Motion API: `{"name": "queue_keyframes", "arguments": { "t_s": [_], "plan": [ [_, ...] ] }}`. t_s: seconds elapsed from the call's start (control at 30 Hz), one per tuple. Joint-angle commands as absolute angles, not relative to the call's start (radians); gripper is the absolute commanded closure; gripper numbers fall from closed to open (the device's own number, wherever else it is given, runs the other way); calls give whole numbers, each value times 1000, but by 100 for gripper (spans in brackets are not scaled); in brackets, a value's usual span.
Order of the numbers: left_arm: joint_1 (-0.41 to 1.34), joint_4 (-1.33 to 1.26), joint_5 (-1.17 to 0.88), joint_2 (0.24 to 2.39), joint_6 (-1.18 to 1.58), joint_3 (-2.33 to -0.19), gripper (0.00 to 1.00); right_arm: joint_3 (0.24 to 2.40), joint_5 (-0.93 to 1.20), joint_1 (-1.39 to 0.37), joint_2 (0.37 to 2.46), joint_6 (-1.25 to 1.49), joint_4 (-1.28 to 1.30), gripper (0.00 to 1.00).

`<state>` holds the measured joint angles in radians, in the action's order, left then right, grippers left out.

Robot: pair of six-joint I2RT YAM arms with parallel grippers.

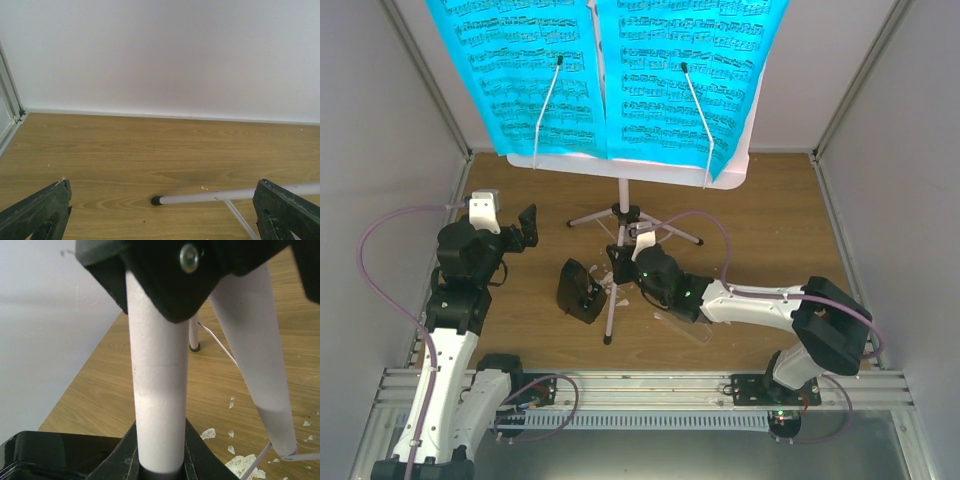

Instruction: Pack up the instrument practice props

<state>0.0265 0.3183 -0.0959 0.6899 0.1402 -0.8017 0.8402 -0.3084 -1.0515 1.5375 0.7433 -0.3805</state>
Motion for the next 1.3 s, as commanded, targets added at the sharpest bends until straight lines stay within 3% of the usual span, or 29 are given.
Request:
{"name": "queue_keyframes", "arguments": {
  "t_s": [0.0,1.27],
  "plan": [
    [28,278,-85,683,137,-790,1,870,-437,-1028,1548,862,-323,100],
    [28,277,-87,678,138,-789,1,970,-350,-720,1747,621,-396,99]
  ]
}}
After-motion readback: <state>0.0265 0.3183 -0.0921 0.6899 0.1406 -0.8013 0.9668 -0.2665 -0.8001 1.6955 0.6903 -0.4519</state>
